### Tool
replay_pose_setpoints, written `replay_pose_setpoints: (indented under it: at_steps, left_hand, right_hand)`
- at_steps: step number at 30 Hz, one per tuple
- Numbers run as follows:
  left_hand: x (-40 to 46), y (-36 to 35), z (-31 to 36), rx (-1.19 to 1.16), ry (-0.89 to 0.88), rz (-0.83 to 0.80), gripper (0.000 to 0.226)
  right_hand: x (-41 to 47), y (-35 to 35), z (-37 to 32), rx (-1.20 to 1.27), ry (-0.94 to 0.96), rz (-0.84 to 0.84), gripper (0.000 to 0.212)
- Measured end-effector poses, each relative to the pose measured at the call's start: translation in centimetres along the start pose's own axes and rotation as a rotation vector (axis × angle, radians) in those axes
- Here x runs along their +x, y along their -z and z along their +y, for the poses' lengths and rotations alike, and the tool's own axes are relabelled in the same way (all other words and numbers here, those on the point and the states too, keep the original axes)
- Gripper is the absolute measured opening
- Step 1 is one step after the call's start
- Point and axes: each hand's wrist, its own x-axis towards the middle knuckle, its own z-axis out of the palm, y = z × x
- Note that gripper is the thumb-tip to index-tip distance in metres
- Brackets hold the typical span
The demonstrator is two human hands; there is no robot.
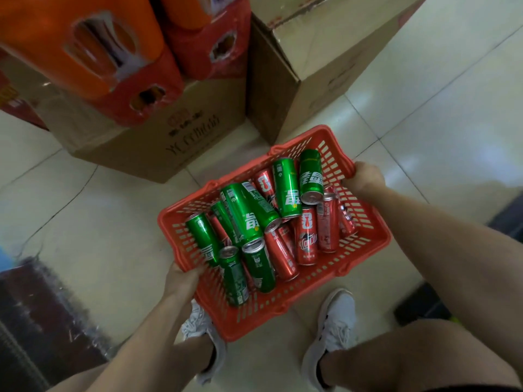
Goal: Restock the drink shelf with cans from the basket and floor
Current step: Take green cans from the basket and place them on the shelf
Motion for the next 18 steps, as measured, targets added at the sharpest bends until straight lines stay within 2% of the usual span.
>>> replay_pose_setpoints:
  at_steps: [5,7,10,18]
  left_hand:
    - [2.0,1.9,-0.1,0.082,-0.113,0.055,0.043]
    - [1.0,2.6,0.6,0.126,-0.176,0.059,0.039]
    - [-4.3,3.4,3.0,0.189,-0.222,0.029,0.029]
    - [-19.9,8.2,8.2,0.337,-0.275,-0.032,0.035]
  right_hand:
    - [-3.5,-0.8,5.4,0.007,-0.071,-0.044,0.021]
    - [-5.4,-0.9,7.8,0.05,-0.118,-0.04,0.024]
    - [-9.0,0.1,10.1,0.091,-0.159,-0.019,0.024]
    - [-23.7,9.1,11.0,0.195,-0.15,0.037,0.029]
